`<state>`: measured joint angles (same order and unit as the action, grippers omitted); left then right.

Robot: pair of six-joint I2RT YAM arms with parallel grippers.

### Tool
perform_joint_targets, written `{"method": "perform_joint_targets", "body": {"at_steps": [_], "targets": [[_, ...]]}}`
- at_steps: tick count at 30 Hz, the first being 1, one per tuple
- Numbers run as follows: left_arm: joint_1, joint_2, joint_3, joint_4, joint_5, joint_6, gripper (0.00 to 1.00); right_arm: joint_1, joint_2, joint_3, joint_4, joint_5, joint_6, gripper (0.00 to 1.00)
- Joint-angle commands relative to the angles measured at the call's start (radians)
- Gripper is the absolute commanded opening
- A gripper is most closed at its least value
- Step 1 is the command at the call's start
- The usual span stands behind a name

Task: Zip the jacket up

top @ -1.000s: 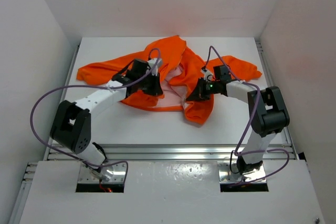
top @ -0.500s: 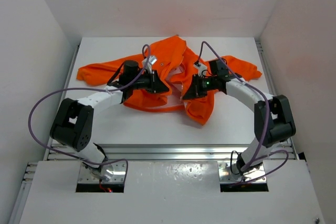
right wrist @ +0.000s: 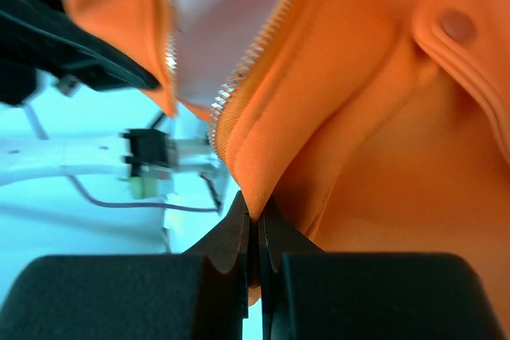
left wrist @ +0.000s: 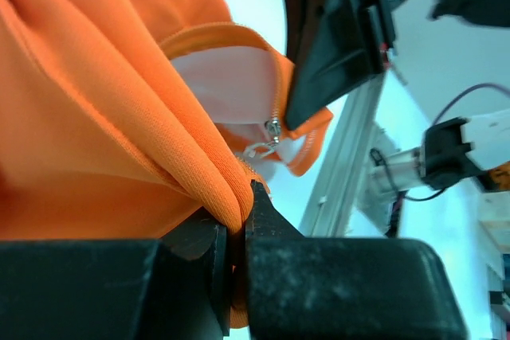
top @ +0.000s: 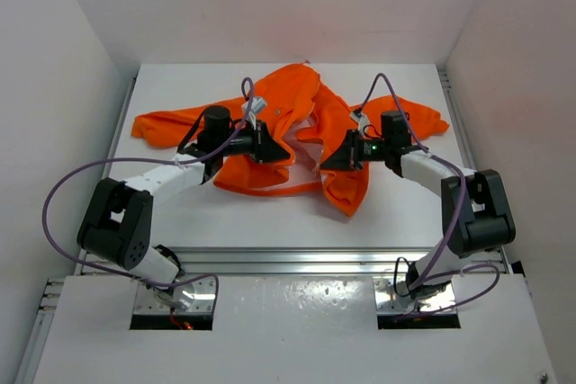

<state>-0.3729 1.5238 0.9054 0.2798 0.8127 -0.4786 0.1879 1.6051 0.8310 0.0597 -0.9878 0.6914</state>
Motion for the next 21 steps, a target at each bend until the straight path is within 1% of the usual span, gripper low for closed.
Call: {"method": "perform_joint_targets", "body": {"at_steps": [1, 4, 5, 6, 7, 8, 10, 15, 21], "targets": [[0.011, -0.022, 0.003, 0.195, 0.105, -0.080, 0.00, -0.008, -0.008, 0.020, 0.304, -0.155, 0.144, 0.00], [0.011, -0.022, 0.003, 0.261, 0.117, -0.149, 0.00, -0.008, -0.002, 0.037, 0.343, -0.163, 0.189, 0.00], [0.011, 0.004, 0.003, 0.287, 0.117, -0.204, 0.00, -0.011, 0.007, 0.034, 0.382, -0.198, 0.232, 0.00], [0.011, 0.004, 0.003, 0.315, 0.127, -0.222, 0.00, 0.001, 0.010, 0.036, 0.466, -0.210, 0.243, 0.00], [0.011, 0.013, 0.003, 0.355, 0.128, -0.233, 0.00, 0.004, 0.012, 0.039, 0.480, -0.216, 0.252, 0.00], [0.011, 0.013, 0.003, 0.373, 0.128, -0.233, 0.00, 0.013, 0.016, 0.037, 0.506, -0.251, 0.257, 0.00], [0.020, 0.013, 0.016, 0.397, 0.092, -0.233, 0.00, 0.028, 0.012, 0.033, 0.574, -0.273, 0.255, 0.00], [0.020, 0.013, 0.038, 0.444, 0.092, -0.244, 0.00, 0.051, -0.019, 0.008, 0.660, -0.324, 0.232, 0.00], [0.020, -0.056, 0.015, 0.492, 0.092, -0.198, 0.00, 0.054, -0.028, 0.002, 0.750, -0.364, 0.226, 0.00]]}}
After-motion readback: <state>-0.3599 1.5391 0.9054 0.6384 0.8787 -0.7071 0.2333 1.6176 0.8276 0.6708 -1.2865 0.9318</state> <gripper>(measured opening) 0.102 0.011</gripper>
